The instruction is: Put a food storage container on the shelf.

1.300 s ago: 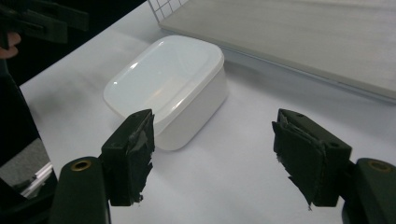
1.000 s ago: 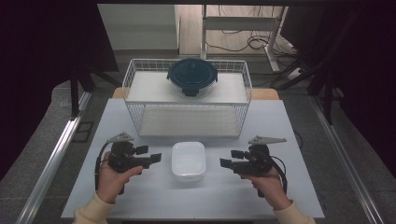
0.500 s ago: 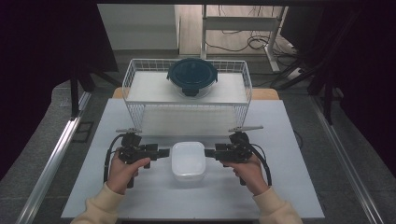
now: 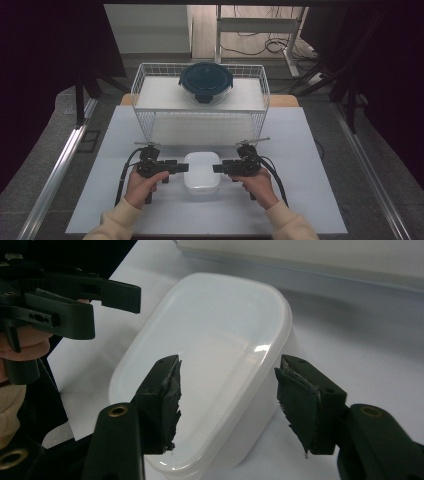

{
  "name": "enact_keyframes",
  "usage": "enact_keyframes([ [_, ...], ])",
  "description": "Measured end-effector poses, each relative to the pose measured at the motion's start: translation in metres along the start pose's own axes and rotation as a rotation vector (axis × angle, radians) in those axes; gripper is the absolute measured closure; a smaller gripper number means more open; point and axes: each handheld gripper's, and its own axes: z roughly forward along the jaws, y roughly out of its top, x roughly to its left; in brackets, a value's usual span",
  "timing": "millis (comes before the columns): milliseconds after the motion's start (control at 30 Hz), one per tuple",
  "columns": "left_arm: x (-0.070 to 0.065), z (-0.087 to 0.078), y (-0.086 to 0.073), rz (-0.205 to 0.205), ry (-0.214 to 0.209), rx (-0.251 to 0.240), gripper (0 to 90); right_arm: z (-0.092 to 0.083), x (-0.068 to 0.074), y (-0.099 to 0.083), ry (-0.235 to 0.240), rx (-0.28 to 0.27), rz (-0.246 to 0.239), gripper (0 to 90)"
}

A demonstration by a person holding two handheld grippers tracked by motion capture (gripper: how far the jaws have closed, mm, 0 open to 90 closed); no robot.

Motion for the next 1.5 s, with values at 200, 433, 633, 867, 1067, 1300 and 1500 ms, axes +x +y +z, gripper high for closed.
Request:
enact_keyframes([
  [200, 0.009, 0.006, -0.004, -0.041, 0.007, 0.016, 30.3, 0.006, -0.002, -0.002, 0.001, 0.015, 0.016, 44.5],
  [433, 0.009, 0.010, -0.006, -0.053, -0.006, 0.033, 34.0, 0.006, -0.006, -0.004, 0.027, 0.020, 0.058, 46.3],
  [633, 0.014, 0.014, -0.009, -0.101, -0.072, 0.058, 40.6, 0.008, -0.008, -0.005, 0.047, 0.029, 0.080, 51.7],
  [867, 0.013, 0.015, -0.012, -0.096, -0.057, 0.066, 57.2, 0.006, -0.010, -0.006, 0.051, 0.035, 0.105, 60.3],
  [1067, 0.012, 0.010, -0.014, -0.100, -0.060, 0.041, 66.3, 0.002, -0.008, -0.009, 0.053, 0.020, 0.143, 65.3],
  [1300, 0.008, 0.002, -0.014, -0.093, -0.076, -0.003, 75.5, -0.009, -0.004, -0.011, 0.063, -0.035, 0.154, 75.6],
  [1500, 0.006, 0.000, -0.014, -0.081, -0.077, -0.007, 77.5, -0.012, -0.002, -0.012, 0.064, -0.045, 0.145, 77.8],
])
